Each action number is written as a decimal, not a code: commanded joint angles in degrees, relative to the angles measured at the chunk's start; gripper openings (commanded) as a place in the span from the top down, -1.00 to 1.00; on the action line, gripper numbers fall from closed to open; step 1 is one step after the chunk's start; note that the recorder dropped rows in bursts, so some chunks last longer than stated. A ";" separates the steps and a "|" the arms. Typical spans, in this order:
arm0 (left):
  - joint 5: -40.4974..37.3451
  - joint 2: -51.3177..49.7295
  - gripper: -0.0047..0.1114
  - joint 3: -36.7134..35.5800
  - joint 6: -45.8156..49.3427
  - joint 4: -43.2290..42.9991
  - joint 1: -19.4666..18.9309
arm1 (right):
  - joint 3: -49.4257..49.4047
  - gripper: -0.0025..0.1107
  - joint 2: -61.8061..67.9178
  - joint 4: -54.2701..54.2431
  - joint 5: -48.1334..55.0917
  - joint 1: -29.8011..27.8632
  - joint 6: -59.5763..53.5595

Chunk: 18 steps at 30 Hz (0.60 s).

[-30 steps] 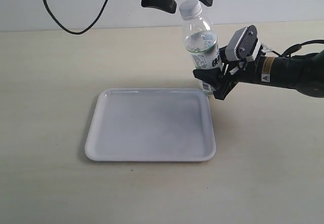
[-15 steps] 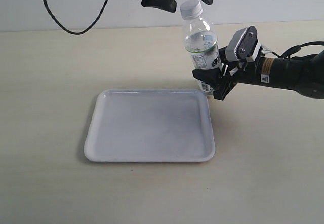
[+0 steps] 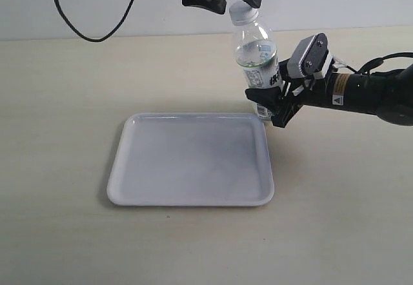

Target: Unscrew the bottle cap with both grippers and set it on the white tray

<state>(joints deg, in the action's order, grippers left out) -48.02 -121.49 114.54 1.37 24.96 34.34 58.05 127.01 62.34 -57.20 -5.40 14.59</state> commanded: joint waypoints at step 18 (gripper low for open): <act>-0.04 -0.45 -0.12 0.07 -0.07 -0.72 1.20 | 0.10 0.96 -0.09 -0.93 -2.87 0.12 -0.38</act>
<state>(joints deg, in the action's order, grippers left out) -48.02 -121.85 114.54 1.37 24.67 35.24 58.05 127.01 62.34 -57.20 -5.40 14.59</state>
